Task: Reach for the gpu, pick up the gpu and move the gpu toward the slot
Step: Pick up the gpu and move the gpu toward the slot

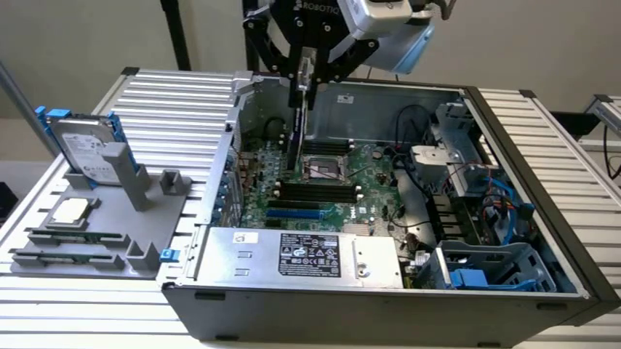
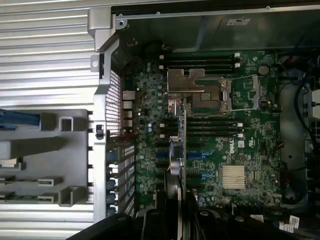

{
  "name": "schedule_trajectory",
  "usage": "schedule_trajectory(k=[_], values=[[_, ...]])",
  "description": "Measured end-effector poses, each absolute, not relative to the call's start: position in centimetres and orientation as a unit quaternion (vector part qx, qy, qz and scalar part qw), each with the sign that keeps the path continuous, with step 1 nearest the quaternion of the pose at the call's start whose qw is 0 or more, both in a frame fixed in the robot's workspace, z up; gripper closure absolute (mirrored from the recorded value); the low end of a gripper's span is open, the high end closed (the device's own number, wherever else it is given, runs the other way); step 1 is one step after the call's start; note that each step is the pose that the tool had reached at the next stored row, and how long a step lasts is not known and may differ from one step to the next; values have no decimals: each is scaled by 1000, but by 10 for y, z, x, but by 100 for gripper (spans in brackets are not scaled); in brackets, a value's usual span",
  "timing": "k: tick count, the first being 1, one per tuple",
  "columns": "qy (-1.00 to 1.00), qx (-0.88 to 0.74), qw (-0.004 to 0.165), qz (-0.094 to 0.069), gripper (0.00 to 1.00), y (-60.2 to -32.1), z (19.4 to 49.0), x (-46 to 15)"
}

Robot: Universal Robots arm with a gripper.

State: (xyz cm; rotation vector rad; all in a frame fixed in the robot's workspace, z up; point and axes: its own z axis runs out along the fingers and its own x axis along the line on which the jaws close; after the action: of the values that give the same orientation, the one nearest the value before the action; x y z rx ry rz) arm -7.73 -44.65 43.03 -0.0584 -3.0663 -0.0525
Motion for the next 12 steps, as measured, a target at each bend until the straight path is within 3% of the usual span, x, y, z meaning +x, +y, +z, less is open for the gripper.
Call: schedule_trajectory(k=[12], values=[[-999, -16, 37, -15, 74, -438, 411, -39]])
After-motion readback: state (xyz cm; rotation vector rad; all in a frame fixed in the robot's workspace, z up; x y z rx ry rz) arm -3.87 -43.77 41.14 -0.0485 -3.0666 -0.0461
